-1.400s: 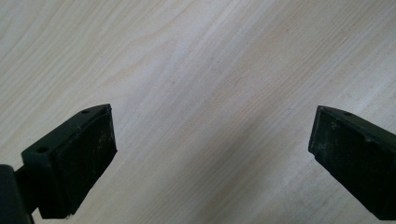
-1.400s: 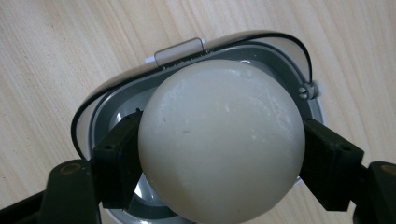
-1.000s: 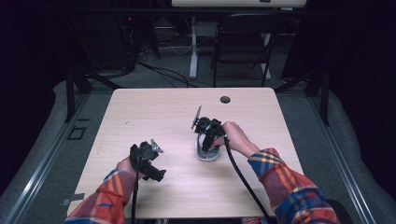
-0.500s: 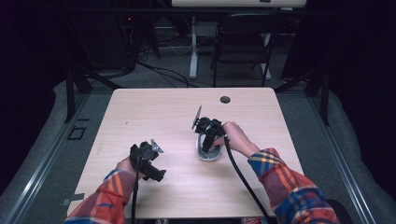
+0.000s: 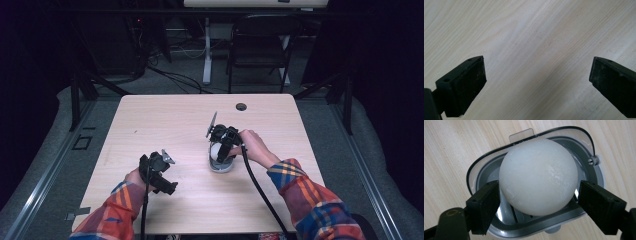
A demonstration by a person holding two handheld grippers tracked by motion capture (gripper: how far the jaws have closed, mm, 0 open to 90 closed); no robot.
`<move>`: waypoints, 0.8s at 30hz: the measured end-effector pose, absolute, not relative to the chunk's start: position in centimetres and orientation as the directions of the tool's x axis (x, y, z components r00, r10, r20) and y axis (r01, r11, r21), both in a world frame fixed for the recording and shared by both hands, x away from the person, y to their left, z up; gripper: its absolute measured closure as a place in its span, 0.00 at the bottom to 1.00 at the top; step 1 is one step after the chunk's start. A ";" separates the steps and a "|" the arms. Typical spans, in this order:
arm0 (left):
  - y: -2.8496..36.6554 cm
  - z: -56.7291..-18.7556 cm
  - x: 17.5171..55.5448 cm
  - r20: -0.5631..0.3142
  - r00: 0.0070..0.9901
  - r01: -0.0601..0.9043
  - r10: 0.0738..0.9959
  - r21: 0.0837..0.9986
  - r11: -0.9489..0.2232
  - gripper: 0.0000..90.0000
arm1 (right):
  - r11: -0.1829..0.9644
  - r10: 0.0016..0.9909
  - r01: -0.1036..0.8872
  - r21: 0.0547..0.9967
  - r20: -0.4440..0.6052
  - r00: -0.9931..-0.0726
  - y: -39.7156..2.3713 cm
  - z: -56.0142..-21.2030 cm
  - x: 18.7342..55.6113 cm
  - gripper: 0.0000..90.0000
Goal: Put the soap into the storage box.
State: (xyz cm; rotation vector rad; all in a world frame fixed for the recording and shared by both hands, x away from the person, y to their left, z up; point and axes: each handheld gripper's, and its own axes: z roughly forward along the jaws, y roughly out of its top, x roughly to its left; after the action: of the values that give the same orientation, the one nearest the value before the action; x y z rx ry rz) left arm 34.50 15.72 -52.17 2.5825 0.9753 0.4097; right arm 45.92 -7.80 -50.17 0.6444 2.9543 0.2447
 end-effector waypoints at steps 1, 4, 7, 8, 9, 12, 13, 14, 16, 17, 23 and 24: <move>15.7 -52.2 34.5 0.143 0.721 0.577 0.678 0.418 -0.702 0.01 | 0.893 0.427 0.408 0.188 -0.070 -0.902 -7.8 -50.2 45.8 0.18; 15.7 -52.2 34.5 0.143 0.722 0.577 0.677 0.418 -0.702 0.01 | 0.900 0.411 0.392 0.190 -0.072 -0.909 -7.8 -49.7 45.5 0.16; 15.7 -52.2 34.5 0.146 0.721 0.575 0.678 0.420 -0.702 0.01 | 0.899 0.406 0.381 0.214 -0.087 -0.910 -8.1 -49.0 45.2 0.15; 15.7 -52.2 34.5 0.143 0.722 0.576 0.677 0.417 -0.703 0.01 | 0.899 0.406 0.381 0.214 -0.087 -0.910 -8.1 -49.0 45.2 0.15; 15.7 -52.2 34.5 0.143 0.723 0.575 0.676 0.416 -0.704 0.01 | 0.898 0.406 0.380 0.222 -0.083 -0.910 -8.3 -48.7 45.0 0.14; 15.7 -52.2 34.5 0.143 0.723 0.576 0.676 0.417 -0.703 0.01 | 0.894 0.409 0.383 0.232 -0.078 -0.909 -8.7 -48.3 44.9 0.13; 15.7 -52.2 34.5 0.143 0.722 0.576 0.677 0.417 -0.703 0.01 | 0.893 0.411 0.383 0.234 -0.079 -0.908 -8.8 -48.1 44.8 0.12; 15.7 -52.2 34.5 0.143 0.722 0.576 0.677 0.417 -0.703 0.01 | 0.892 0.411 0.382 0.239 -0.080 -0.908 -9.0 -48.0 44.8 0.11; 15.7 -52.2 34.5 0.144 0.723 0.576 0.676 0.416 -0.704 0.01 | 0.890 0.413 0.383 0.246 -0.082 -0.907 -9.4 -47.6 44.6 0.10; 15.7 -52.2 34.5 0.144 0.722 0.576 0.676 0.416 -0.704 0.01 | 0.888 0.417 0.386 0.249 -0.085 -0.905 -9.6 -47.3 44.5 0.10; 15.7 -52.2 34.5 0.144 0.723 0.576 0.676 0.415 -0.705 0.01 | 0.881 0.431 0.392 0.267 -0.106 -0.896 -11.3 -46.2 43.5 0.06; 15.7 -52.2 34.5 0.144 0.723 0.576 0.676 0.415 -0.705 0.01 | 0.881 0.431 0.392 0.267 -0.106 -0.896 -11.3 -46.2 43.5 0.06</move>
State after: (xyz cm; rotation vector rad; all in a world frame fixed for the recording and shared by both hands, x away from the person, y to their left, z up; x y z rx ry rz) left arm 34.51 15.68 -52.20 2.5865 0.9734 0.4093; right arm 43.51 -11.34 -46.16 0.6357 2.8879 0.3597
